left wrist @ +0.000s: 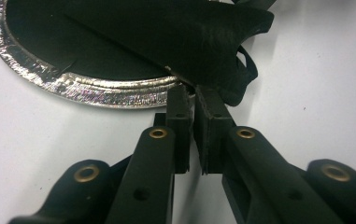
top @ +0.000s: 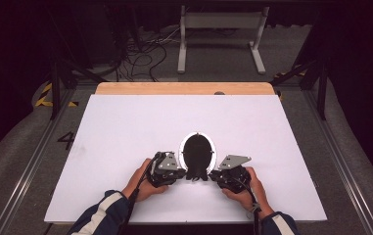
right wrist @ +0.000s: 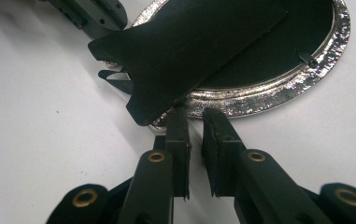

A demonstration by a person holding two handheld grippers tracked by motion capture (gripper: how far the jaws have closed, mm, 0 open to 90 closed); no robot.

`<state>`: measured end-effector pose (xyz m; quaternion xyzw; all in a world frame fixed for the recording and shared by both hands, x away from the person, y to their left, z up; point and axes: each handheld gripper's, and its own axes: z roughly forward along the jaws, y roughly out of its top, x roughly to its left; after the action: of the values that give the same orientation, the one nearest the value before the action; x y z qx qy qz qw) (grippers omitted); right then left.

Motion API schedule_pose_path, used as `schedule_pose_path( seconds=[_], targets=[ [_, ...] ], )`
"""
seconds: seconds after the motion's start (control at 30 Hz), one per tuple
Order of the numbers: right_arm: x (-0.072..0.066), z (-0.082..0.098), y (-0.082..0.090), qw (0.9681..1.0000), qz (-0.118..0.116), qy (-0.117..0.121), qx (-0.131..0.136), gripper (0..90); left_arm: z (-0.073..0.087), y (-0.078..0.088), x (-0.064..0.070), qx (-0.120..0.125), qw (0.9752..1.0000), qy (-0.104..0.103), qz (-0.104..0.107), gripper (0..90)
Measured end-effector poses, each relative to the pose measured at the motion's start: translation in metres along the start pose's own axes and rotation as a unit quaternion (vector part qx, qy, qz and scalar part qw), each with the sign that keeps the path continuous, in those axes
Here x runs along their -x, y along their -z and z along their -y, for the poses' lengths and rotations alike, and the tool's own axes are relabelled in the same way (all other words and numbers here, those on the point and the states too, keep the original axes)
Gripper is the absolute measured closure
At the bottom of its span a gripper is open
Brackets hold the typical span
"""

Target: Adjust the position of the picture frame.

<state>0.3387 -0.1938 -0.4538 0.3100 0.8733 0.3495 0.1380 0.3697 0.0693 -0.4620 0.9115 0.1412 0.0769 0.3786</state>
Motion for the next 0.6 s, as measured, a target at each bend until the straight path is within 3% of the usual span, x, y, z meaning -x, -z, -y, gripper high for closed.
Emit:
schedule_pose_path(
  seconds=[0.1,0.23,0.37,0.5,0.6],
  targets=[
    [0.000,0.000,0.000,1.0000,-0.002,-0.001,0.000,78.8,0.001,0.003,0.001,-0.001,1.0000,-0.006,-0.002,83.0],
    [0.001,0.000,0.004,1.0000,0.000,-0.005,-0.005,76.3,0.007,0.019,0.001,0.013,0.9998,-0.008,-0.014,80.1],
    [-0.002,0.003,0.011,0.9998,-0.012,-0.012,-0.004,73.1,0.024,0.050,0.000,0.052,0.9984,-0.012,-0.020,73.7],
    [-0.008,0.003,0.017,0.9997,-0.023,-0.010,0.000,70.3,0.041,0.072,0.002,0.068,0.9969,0.010,-0.039,65.4],
    [-0.012,0.000,0.016,0.9996,-0.027,-0.004,-0.003,69.1,0.054,0.080,0.003,0.043,0.9953,0.041,-0.077,50.9]
  ],
)
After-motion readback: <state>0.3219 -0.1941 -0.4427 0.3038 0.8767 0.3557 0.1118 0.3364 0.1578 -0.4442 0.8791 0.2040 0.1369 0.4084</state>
